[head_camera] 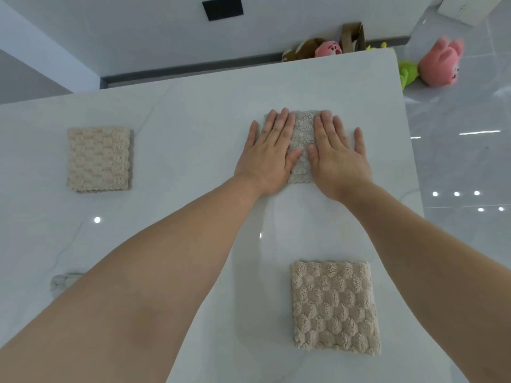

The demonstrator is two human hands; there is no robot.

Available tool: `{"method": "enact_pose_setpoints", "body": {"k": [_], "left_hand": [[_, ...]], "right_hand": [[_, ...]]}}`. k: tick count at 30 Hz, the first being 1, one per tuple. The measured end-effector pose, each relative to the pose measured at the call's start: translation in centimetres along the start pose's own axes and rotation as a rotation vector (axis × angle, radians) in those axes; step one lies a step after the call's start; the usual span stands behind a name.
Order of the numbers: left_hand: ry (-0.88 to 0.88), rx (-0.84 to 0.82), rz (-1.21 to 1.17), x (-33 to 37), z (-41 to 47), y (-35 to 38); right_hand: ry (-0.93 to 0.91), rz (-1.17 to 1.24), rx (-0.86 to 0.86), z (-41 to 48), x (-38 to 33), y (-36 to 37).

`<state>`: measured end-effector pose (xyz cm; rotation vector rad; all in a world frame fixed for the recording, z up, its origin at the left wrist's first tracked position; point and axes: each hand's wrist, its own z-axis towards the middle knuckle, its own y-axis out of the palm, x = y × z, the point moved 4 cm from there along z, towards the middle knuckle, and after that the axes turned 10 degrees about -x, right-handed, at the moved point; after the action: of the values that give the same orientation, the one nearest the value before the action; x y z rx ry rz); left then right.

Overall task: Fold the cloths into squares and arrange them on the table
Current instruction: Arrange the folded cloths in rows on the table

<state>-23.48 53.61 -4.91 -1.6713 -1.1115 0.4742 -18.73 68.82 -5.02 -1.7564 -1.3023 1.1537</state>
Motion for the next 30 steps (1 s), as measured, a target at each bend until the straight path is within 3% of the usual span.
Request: {"method": "enact_pose_setpoints", "body": {"k": [5, 7, 12, 16, 23, 30], "left_hand": [[-0.064, 0.025, 0.054, 0.1, -0.2, -0.6], [-0.102, 0.067, 0.047, -0.1, -0.9, -0.4], [-0.154, -0.055, 0.066, -0.4, -1.6, -0.5], [-0.188, 0.025, 0.016, 1.1, -4.2, -2.7], [-0.084, -0.047, -0.153, 3.9, -12.9, -0.5], [0.000, -0.112, -0.180, 5.0, -19.3, 1.3]], "right_hand": [[0.022, -0.053, 0.075, -0.1, -0.5, -1.0], [0.012, -0.051, 0.052, -0.6, -0.5, -0.1], [0.033, -0.072, -0.032, -0.2, -0.5, 0.3], [0.012, 0.037, -0.028, -2.6, -1.0, -1.2], [0.039, 0.197, 0.060, -9.0, -2.5, -0.9], [0.009, 0.165, 0.060, -14.1, -5.6, 0.5]]}}
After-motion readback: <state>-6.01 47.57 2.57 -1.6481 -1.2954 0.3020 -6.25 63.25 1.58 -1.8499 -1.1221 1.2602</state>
